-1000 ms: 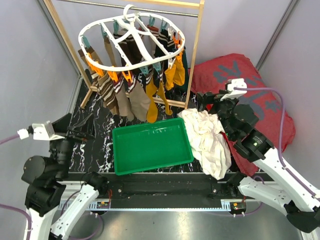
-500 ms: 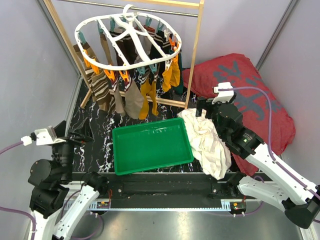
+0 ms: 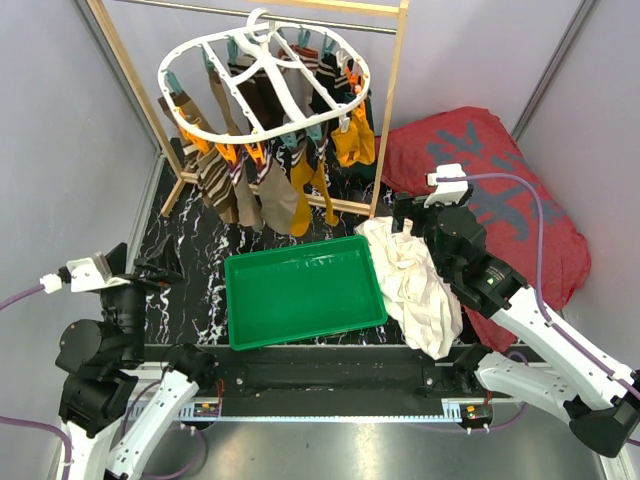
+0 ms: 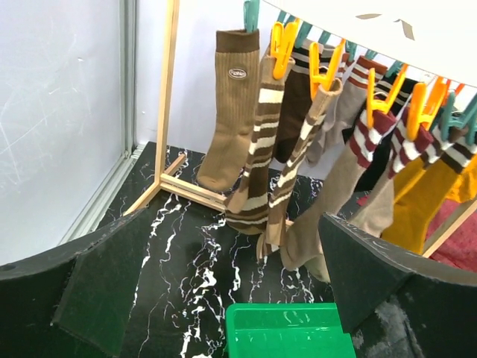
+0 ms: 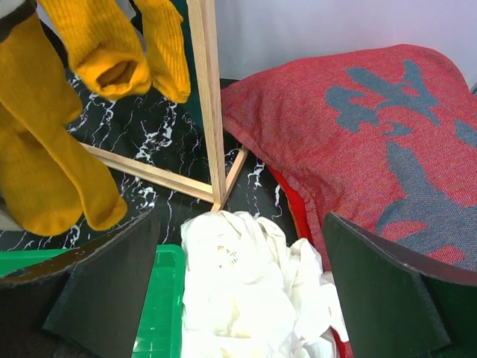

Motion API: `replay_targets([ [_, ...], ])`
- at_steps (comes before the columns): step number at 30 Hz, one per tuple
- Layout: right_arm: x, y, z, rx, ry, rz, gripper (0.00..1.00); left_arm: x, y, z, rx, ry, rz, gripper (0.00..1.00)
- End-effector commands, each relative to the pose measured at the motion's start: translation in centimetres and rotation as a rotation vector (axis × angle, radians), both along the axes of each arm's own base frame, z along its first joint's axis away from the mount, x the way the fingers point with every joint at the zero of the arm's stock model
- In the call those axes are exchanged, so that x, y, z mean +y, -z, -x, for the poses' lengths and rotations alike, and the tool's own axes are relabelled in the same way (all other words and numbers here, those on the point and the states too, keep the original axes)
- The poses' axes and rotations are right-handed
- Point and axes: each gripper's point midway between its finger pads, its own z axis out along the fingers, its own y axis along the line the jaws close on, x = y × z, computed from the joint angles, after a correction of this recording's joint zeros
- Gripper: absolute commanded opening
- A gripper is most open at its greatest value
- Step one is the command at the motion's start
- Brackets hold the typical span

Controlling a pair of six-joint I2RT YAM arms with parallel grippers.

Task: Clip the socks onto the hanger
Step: Reset both arms

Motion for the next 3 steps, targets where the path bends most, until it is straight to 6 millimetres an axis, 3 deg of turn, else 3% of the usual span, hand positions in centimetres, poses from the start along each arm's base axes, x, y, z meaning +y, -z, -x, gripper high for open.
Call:
replay_targets([
  [1,-0.64,-2.99,-0.12,-0.080,0.032,-0.051,1.00,0.91,-1.24,0.37,-0.040,-0.042,0.011,0.99],
  [3,-0.33,-2.95,-0.21,-0.081,0.020,-0.053,1.00,0.98,-1.23,0.39,-0.041,-0.045,0.010,0.99],
])
